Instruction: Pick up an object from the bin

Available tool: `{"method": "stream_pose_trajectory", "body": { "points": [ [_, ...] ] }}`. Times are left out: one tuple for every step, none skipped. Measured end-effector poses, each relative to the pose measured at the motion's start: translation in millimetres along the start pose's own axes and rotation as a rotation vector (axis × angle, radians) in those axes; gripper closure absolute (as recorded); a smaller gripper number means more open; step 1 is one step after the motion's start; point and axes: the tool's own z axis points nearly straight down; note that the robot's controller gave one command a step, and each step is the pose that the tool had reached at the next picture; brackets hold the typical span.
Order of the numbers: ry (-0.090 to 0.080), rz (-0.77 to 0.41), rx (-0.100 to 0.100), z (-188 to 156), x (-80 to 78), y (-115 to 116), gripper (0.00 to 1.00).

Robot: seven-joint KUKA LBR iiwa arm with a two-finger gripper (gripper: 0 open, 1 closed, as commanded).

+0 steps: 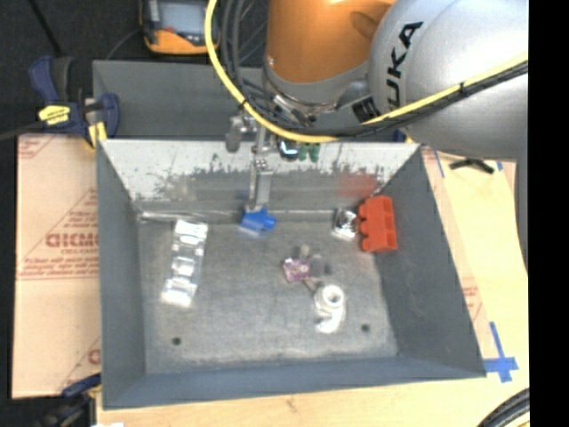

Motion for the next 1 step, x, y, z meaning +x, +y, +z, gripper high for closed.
{"method": "stream_pose_trajectory", "body": {
  "points": [
    [0.009,-0.049,0.001,96.9,24.8,62.0,0.00]
  ]
}}
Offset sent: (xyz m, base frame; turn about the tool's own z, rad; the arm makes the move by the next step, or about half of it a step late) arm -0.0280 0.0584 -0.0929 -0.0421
